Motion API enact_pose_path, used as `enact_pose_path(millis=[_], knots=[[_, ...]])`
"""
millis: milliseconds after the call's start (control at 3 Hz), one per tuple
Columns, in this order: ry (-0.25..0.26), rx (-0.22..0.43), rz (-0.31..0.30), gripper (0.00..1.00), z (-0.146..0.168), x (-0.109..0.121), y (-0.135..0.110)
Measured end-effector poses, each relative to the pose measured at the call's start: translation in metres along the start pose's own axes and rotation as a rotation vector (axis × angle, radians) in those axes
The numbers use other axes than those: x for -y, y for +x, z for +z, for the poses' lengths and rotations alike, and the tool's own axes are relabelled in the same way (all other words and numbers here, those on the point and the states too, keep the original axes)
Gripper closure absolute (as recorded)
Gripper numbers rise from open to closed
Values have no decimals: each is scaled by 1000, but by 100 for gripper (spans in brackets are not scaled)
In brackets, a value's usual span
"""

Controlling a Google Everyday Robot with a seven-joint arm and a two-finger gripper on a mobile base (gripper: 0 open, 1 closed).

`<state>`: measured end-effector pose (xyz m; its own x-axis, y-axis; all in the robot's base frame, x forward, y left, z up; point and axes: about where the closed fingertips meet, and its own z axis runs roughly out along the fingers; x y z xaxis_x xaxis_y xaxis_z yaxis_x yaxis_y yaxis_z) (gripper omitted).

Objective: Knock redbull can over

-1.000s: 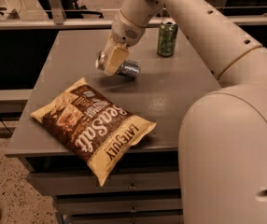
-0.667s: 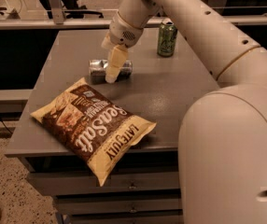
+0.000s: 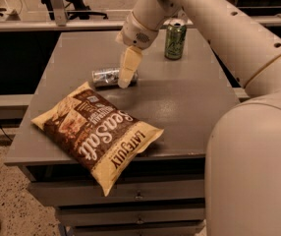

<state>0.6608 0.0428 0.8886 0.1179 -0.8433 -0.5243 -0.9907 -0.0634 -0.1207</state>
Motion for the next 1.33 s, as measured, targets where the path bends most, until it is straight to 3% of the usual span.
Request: enact_pose_path(millis=[333, 667, 1000, 1333], knots=[[102, 77, 48, 0, -33, -14, 10], [198, 198, 86, 0, -54, -35, 28], [322, 361, 125, 0, -74, -43, 55], [465, 395, 182, 0, -116, -36, 90]])
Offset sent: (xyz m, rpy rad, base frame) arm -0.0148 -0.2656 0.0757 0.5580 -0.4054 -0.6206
